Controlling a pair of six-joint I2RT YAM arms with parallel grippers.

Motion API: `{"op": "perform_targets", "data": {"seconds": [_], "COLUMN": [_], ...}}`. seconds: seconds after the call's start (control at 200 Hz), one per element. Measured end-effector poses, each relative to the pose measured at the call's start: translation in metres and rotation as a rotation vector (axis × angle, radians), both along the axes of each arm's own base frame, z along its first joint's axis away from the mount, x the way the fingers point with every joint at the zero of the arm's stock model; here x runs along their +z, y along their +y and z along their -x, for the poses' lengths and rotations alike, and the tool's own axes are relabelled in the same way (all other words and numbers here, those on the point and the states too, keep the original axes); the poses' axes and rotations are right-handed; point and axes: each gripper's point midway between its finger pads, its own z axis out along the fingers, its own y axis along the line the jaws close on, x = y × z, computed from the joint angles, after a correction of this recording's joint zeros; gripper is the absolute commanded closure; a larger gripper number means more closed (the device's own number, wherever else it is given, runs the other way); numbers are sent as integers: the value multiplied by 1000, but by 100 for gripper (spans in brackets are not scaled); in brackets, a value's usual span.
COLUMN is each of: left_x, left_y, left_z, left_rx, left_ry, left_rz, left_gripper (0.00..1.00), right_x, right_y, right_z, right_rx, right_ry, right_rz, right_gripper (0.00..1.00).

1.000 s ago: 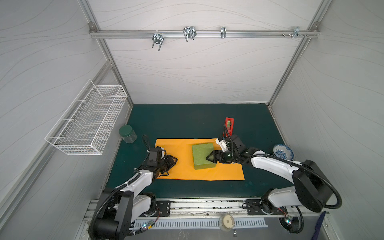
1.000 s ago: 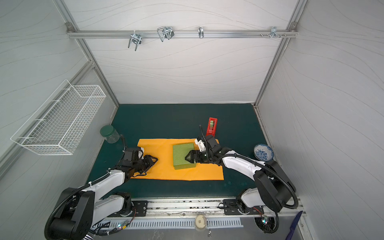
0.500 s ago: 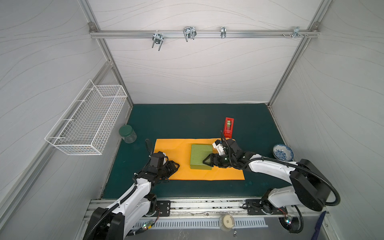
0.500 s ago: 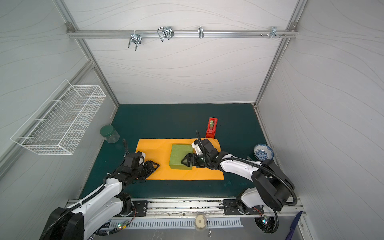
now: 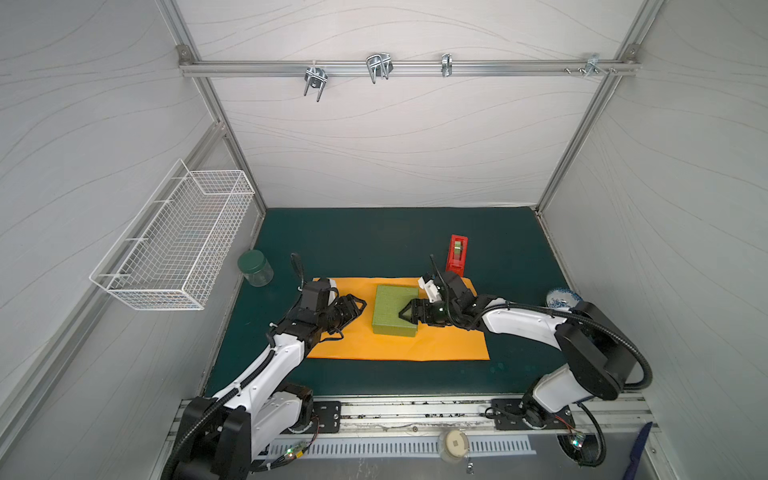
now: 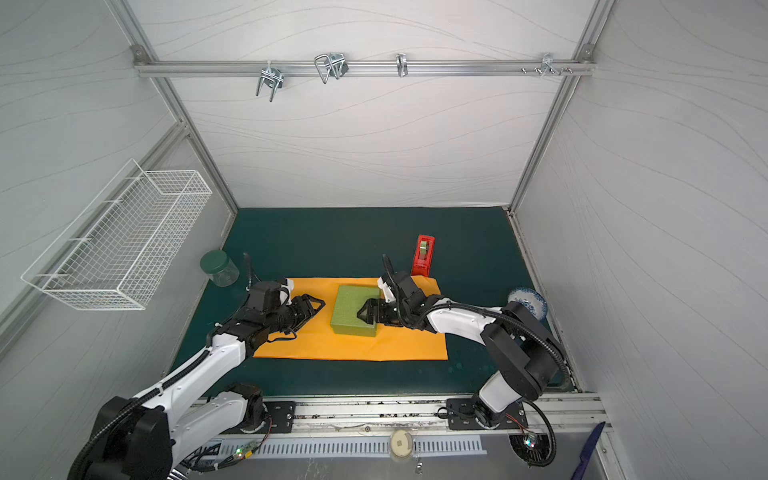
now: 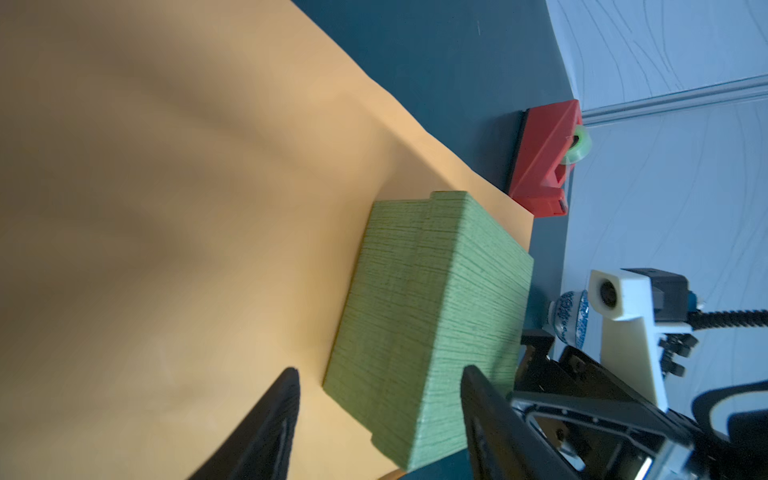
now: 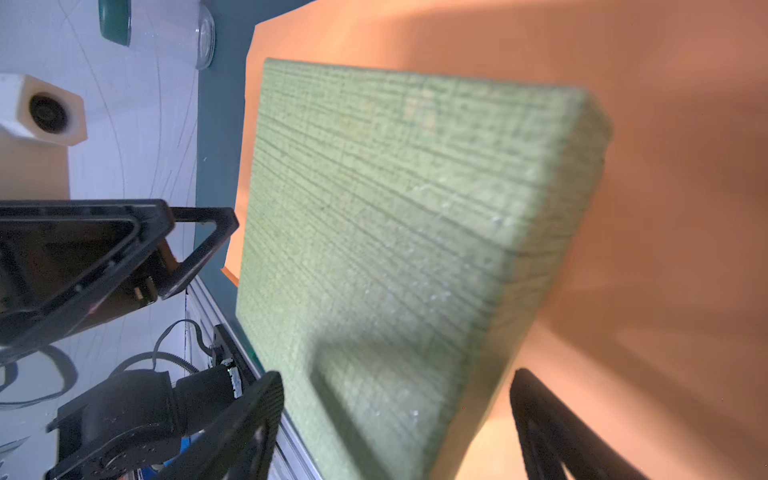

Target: Wrap the gift box in paper

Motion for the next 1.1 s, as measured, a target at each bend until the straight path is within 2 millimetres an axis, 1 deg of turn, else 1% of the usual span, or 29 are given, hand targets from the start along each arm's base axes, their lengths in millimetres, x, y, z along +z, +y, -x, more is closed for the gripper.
{"op": "perform_targets", "data": {"seconds": [0.11, 0.24, 0.35, 0.525, 0.86, 1.0, 1.1], "left_x": [-1, -7, -9, -10, -10, -6, -3], "left_y": [-12, -32, -41, -41, -40, -38, -35], "left_z": [-4, 1, 4, 5, 4, 3, 3], "left_rx": [-42, -110, -137, -135, -131, -123, -116], "left_ry": [9, 32, 43, 46, 42, 24, 7], "left_rz": [21, 32, 39, 38, 34, 28, 10], "left_gripper": [36, 40, 42, 43, 42, 38, 33], "right_x": [-2, -1, 0, -1, -2, -2, -1], "right_y": [-2, 6, 10, 15, 16, 16, 11], "right_z": [-7, -13, -15, -17, -16, -17, -18], "right_rx": [1, 24, 43, 61, 65, 65, 59], "right_ry": [1, 5, 7, 15, 18, 17, 17], "right_rz": [2, -12, -23, -30, -30, -30, -24], "right_gripper": [16, 19, 20, 22, 22, 17, 11]}}
